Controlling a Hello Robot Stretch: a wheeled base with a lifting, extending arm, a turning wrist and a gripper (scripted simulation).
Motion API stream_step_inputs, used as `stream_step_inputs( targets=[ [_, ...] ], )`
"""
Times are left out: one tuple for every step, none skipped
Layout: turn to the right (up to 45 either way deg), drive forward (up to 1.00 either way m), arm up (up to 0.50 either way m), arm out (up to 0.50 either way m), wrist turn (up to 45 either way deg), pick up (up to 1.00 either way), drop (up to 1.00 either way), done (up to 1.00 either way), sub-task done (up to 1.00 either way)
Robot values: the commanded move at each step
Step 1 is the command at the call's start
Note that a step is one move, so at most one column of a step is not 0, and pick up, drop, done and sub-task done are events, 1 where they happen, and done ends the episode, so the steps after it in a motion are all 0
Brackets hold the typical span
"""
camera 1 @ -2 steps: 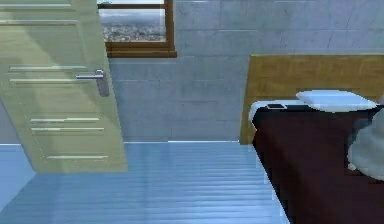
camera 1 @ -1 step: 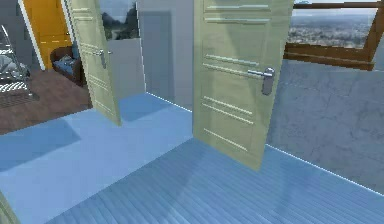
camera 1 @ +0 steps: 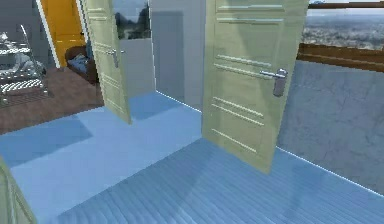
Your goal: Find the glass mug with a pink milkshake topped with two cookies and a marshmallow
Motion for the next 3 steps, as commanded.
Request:
stream_step_inputs(
  targets=[
    [45.0,0.0,0.0,0.0,0.0,0.0,0.0,0.0,0.0],
    [30.0,0.0,0.0,0.0,0.0,0.0,0.0,0.0,0.0],
    [0.0,0.15,0.0,0.0,0.0,0.0,0.0,0.0,0.0]
  ],
)
